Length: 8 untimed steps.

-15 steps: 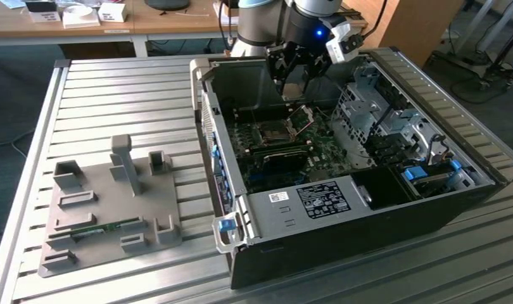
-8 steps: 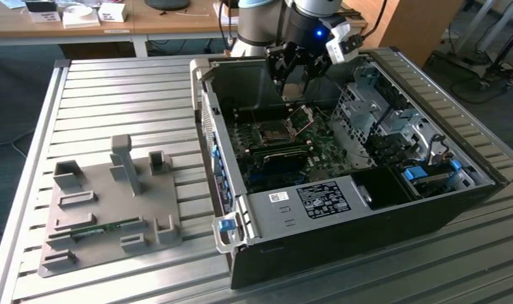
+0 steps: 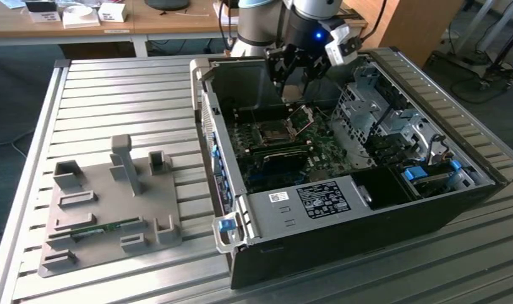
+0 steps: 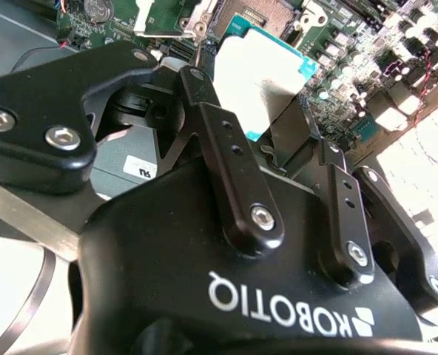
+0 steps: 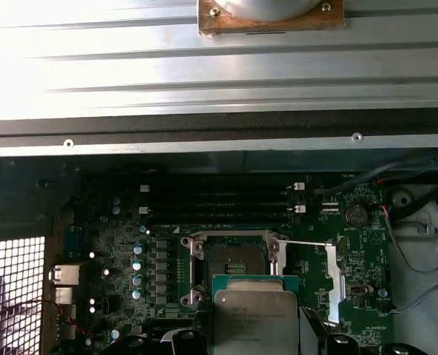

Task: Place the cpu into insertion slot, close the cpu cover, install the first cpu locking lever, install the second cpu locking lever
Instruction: 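Place the cpu into insertion slot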

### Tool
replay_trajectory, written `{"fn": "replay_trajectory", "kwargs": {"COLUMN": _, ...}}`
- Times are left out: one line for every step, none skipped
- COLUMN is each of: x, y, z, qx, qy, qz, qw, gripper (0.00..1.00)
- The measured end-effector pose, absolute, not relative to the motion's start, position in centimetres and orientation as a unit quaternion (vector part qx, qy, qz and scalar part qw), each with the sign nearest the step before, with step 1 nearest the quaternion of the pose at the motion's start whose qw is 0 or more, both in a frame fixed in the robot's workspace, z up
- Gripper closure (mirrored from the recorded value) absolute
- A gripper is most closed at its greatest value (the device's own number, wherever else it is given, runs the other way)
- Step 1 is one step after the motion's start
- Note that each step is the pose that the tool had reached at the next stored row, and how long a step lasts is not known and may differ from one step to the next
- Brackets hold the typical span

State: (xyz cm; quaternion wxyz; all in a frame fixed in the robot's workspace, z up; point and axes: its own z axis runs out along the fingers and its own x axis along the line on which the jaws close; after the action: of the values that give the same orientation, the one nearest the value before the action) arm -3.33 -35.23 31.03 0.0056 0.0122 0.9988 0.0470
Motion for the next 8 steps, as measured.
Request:
{"fn": "replay_trajectory", "kwargs": {"x": -3.35, "y": -35.23, "z": 30.98, "qx": 0.012, "qy": 0.999, "qz": 0.047, "qw": 0.006, "gripper": 0.46}}
{"fn": "replay_trajectory", "kwargs": {"x": -3.37, "y": -35.23, "z": 30.91, "qx": 0.012, "qy": 0.999, "qz": 0.047, "qw": 0.006, "gripper": 0.46}}
{"fn": "replay_trajectory", "kwargs": {"x": -3.39, "y": -35.23, "z": 30.84, "qx": 0.012, "qy": 0.999, "qz": 0.047, "qw": 0.006, "gripper": 0.46}}
{"fn": "replay_trajectory", "kwargs": {"x": -3.43, "y": -35.23, "z": 30.78, "qx": 0.012, "qy": 0.999, "qz": 0.047, "qw": 0.006, "gripper": 0.46}}
{"fn": "replay_trajectory", "kwargs": {"x": -3.46, "y": -35.23, "z": 30.73, "qx": 0.012, "qy": 0.999, "qz": 0.047, "qw": 0.006, "gripper": 0.46}}
{"fn": "replay_trajectory", "kwargs": {"x": -3.48, "y": -35.23, "z": 30.69, "qx": 0.012, "qy": 0.999, "qz": 0.047, "qw": 0.006, "gripper": 0.46}}
{"fn": "replay_trajectory", "kwargs": {"x": -3.49, "y": -35.23, "z": 30.68, "qx": 0.012, "qy": 0.999, "qz": 0.047, "qw": 0.006, "gripper": 0.46}}
{"fn": "replay_trajectory", "kwargs": {"x": -3.49, "y": -35.24, "z": 30.67, "qx": 0.012, "qy": 0.999, "qz": 0.047, "qw": 0.005, "gripper": 0.46}}
